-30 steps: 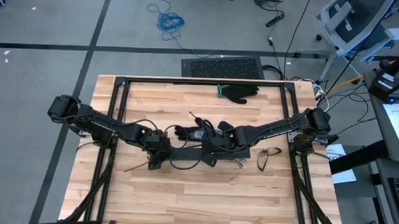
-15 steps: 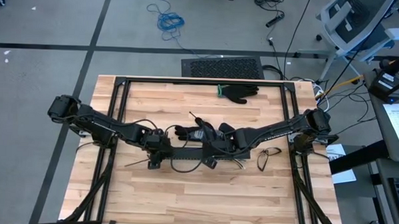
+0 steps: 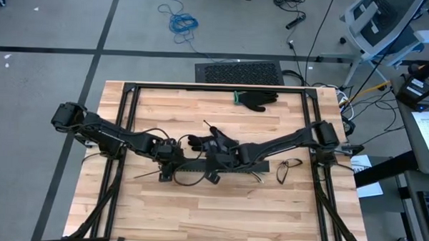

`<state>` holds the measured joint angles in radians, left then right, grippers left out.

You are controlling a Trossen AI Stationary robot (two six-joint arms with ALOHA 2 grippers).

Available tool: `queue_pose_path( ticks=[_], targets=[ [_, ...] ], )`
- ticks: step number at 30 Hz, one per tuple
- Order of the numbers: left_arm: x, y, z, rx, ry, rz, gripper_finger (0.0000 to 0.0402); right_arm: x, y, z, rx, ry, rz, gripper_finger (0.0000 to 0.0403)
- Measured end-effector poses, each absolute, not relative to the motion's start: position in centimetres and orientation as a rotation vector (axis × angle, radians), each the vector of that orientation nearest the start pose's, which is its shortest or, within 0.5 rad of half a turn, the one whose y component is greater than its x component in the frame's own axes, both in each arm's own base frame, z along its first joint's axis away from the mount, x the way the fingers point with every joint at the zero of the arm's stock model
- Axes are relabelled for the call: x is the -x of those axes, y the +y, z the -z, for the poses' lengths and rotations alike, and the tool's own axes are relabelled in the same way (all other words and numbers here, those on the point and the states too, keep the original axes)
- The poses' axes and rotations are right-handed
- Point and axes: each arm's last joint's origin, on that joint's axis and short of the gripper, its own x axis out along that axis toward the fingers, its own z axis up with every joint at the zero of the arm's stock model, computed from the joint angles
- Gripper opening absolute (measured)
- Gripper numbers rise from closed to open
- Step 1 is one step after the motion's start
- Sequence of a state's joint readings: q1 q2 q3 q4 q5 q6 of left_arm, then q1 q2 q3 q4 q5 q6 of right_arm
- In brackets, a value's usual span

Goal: Ziptie cables
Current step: Close the black cable duct

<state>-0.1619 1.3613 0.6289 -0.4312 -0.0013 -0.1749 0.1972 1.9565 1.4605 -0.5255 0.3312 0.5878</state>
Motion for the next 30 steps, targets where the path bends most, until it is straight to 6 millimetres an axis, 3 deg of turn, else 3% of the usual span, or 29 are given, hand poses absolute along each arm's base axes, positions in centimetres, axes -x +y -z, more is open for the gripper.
queue_pose_path(
  ticks=[4,15,22,30],
  targets=[
    [-22.3,-3.6,-15.4,0.060,1.165,0.040,0.0240,-40.7,7.2,-19.0,-0.287,0.952,0.437,0.0000],
    [-22.3,-3.6,-15.4,0.055,1.165,0.044,0.0240,-38.3,7.8,-20.0,-0.263,1.126,0.440,0.0000],
    [-22.3,-3.6,-15.4,0.060,1.165,0.041,0.0240,-37.5,9.0,-20.5,-0.252,1.142,0.419,0.0000],
    [-22.2,-3.6,-15.4,0.061,1.173,0.039,0.0240,-40.2,7.5,-16.5,-0.290,1.050,0.406,0.0000]
  ],
)
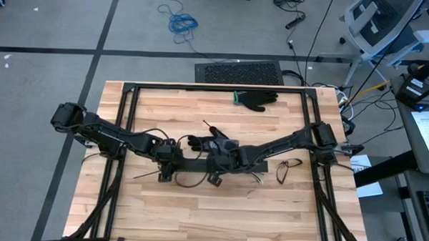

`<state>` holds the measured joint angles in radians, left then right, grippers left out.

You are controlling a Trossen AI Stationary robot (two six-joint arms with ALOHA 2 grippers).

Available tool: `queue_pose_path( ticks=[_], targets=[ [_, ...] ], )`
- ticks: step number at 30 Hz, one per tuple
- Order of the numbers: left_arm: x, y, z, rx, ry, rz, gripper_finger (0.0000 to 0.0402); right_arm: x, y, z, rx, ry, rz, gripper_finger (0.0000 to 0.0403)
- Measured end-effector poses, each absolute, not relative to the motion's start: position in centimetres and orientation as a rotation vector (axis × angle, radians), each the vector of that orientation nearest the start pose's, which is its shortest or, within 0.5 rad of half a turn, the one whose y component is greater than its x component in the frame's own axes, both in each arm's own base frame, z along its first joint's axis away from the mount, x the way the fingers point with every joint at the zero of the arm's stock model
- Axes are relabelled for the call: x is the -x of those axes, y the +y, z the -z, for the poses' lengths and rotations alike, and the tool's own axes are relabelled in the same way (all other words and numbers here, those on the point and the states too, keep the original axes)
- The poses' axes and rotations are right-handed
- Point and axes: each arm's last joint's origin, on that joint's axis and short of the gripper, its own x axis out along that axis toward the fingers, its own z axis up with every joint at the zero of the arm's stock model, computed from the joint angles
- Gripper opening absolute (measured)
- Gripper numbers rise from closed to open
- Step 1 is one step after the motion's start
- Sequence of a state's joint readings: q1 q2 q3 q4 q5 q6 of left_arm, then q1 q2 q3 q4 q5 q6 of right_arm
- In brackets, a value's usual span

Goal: Ziptie cables
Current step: Close the black cable duct

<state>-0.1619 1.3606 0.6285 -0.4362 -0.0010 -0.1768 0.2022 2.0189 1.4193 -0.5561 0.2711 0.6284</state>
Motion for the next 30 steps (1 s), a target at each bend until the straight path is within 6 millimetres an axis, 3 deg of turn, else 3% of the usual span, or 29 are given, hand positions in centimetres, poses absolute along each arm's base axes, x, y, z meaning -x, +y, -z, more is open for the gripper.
queue_pose_path(
  ticks=[4,10,15,22,27,30],
  targets=[
    [-22.2,-3.6,-15.4,0.061,1.173,0.039,0.0240,-41.9,7.2,-14.9,-0.334,0.978,0.350,0.0000],
    [-22.3,-3.6,-15.5,0.054,1.171,0.043,0.0240,-43.6,6.4,-14.1,-0.399,0.875,0.286,0.0000],
    [-22.4,-3.7,-15.6,0.065,1.167,0.045,0.0243,-43.4,6.0,-15.7,-0.381,0.846,0.262,0.0000],
    [-22.3,-3.2,-16.4,0.166,1.259,0.080,0.0295,-43.1,6.0,-16.4,-0.364,0.845,0.255,0.0000],
    [-22.5,-3.1,-18.2,0.154,1.315,0.098,0.0336,-43.0,6.4,-16.4,-0.352,0.842,0.254,0.0000],
    [-22.3,-3.1,-18.2,0.162,1.327,0.090,0.0349,-43.0,6.4,-16.5,-0.353,0.841,0.253,0.0000]
  ],
)
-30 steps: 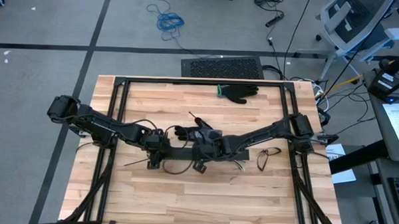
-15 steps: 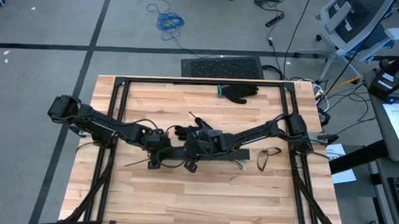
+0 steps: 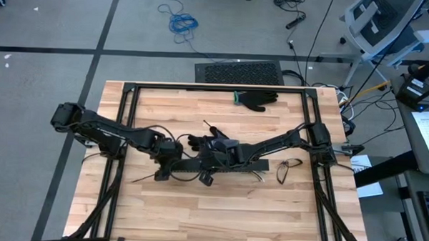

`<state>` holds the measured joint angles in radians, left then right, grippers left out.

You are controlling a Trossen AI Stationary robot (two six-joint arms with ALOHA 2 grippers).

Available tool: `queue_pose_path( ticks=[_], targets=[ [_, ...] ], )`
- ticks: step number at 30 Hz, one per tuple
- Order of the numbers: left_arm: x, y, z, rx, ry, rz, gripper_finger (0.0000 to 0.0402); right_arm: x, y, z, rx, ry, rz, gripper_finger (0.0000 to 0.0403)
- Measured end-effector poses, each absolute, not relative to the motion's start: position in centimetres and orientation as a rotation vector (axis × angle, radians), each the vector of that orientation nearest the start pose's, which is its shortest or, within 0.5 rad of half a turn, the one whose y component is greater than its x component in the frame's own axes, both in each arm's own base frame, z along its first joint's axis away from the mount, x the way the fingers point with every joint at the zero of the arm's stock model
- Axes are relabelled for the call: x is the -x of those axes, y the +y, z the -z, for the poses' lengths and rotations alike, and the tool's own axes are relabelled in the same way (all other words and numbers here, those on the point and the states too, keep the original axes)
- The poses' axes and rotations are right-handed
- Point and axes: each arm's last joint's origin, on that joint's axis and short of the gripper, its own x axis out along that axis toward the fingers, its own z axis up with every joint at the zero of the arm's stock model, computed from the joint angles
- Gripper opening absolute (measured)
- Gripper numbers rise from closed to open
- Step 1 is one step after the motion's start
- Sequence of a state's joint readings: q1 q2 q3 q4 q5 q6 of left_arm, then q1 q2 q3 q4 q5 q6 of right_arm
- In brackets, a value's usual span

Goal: Ziptie cables
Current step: Close the black cable duct

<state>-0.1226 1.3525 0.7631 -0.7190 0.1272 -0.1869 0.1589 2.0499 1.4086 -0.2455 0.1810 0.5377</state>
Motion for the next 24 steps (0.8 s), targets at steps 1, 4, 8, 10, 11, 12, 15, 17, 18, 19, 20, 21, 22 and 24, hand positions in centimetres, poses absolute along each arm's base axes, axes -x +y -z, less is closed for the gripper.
queue_pose_path(
  ticks=[1,4,8,10,11,12,15,17,18,19,20,21,22,24],
  targets=[
    [-22.2,-3.1,-17.9,0.168,1.330,0.084,0.0351,-43.0,6.4,-16.5,-0.353,0.841,0.253,0.0000],
    [-21.7,-3.0,-17.0,0.172,1.338,0.076,0.0352,-43.0,6.4,-16.5,-0.353,0.840,0.253,0.0000],
    [-22.1,-3.0,-16.6,0.160,1.270,0.069,0.0353,-43.0,6.4,-16.5,-0.353,0.839,0.253,0.0000],
    [-22.3,-3.0,-16.4,0.162,1.228,0.072,0.0353,-43.0,6.4,-16.5,-0.354,0.839,0.253,0.0000],
    [-22.3,-3.0,-16.2,0.165,1.215,0.073,0.0353,-43.0,6.4,-16.6,-0.355,0.839,0.254,0.0000],
    [-22.2,-3.0,-15.9,0.167,1.214,0.071,0.0352,-43.0,6.4,-16.5,-0.357,0.841,0.255,0.0000],
    [-21.7,-2.9,-15.3,0.166,1.241,0.056,0.0352,-42.9,6.4,-16.6,-0.371,0.845,0.264,0.0000],
    [-21.7,-2.8,-15.3,0.143,1.243,0.044,0.0352,-42.9,6.4,-16.6,-0.373,0.845,0.265,0.0000],
    [-21.7,-2.7,-15.3,0.134,1.242,0.044,0.0352,-42.9,6.4,-16.6,-0.373,0.845,0.265,0.0000],
    [-21.7,-2.7,-15.3,0.122,1.239,0.048,0.0352,-42.9,6.3,-16.6,-0.372,0.846,0.266,0.0000],
    [-21.7,-2.7,-15.3,0.116,1.239,0.047,0.0352,-42.9,6.3,-16.6,-0.372,0.847,0.266,0.0000],
    [-21.7,-2.7,-15.3,0.112,1.238,0.046,0.0352,-42.9,6.3,-16.6,-0.372,0.847,0.266,0.0000],
    [-21.7,-2.7,-15.3,0.109,1.237,0.046,0.0351,-42.9,6.3,-16.6,-0.372,0.847,0.266,0.0000],
    [-21.7,-2.6,-15.3,0.093,1.236,0.053,0.0344,-42.9,6.3,-16.6,-0.375,0.846,0.269,0.0000]
  ],
)
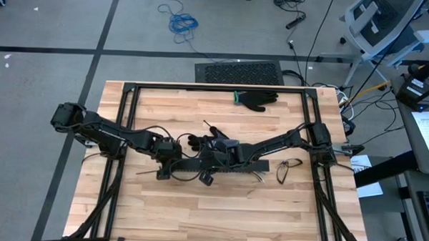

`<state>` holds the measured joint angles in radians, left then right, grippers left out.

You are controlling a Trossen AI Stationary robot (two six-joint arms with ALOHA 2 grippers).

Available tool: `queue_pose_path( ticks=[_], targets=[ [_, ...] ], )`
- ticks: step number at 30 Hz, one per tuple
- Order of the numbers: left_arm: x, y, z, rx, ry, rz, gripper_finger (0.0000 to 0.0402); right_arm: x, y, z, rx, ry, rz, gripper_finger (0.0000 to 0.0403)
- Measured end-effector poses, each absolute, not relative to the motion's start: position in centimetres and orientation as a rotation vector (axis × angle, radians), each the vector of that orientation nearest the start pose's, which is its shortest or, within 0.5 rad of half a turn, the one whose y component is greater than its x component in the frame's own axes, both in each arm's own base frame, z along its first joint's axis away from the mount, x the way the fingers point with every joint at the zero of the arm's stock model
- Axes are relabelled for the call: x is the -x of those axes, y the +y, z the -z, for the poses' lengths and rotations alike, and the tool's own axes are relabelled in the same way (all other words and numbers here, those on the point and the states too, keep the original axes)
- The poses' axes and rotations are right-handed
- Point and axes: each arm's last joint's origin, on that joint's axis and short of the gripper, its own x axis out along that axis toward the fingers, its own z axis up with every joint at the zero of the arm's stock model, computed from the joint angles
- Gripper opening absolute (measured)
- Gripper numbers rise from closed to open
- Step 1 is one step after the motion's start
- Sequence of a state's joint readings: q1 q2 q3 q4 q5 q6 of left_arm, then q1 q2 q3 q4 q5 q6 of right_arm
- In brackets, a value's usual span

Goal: Ziptie cables
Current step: Close the black cable duct

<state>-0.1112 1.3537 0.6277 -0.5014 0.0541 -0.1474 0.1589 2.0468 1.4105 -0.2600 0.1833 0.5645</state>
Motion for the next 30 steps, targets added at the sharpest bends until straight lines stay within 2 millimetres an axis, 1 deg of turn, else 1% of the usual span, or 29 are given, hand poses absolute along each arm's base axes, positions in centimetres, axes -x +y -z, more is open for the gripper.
queue_pose_path(
  ticks=[5,8,10,12,15,18,21,25,30],
  targets=[
    [-21.7,-2.6,-15.2,0.067,1.236,0.063,0.0314,-42.9,6.3,-16.6,-0.392,0.845,0.277,0.0000],
    [-21.7,-2.5,-15.2,0.062,1.237,0.056,0.0299,-42.8,6.5,-16.9,-0.395,0.843,0.275,0.0000],
    [-21.7,-2.5,-15.2,0.059,1.237,0.052,0.0294,-42.5,6.6,-17.6,-0.384,0.840,0.265,0.0000],
    [-21.7,-2.5,-15.2,0.054,1.237,0.047,0.0292,-42.2,6.6,-18.9,-0.378,0.820,0.253,0.0000],
    [-21.7,-2.5,-15.2,0.046,1.237,0.040,0.0292,-41.0,6.4,-21.3,-0.346,0.813,0.287,0.0000],
    [-21.7,-2.4,-15.2,0.033,1.235,0.029,0.0292,-39.4,6.1,-23.0,-0.295,0.840,0.349,0.0000],
    [-21.7,-2.4,-15.2,0.013,1.233,0.032,0.0292,-38.0,5.9,-24.7,-0.293,0.853,0.372,0.0000],
    [-21.7,-2.4,-15.2,0.013,1.234,0.032,0.0288,-36.5,6.0,-25.3,-0.272,0.926,0.389,0.0000],
    [-21.7,-2.4,-15.2,0.023,1.234,0.025,0.0260,-34.9,5.7,-25.3,-0.238,1.065,0.418,0.0000]
  ],
)
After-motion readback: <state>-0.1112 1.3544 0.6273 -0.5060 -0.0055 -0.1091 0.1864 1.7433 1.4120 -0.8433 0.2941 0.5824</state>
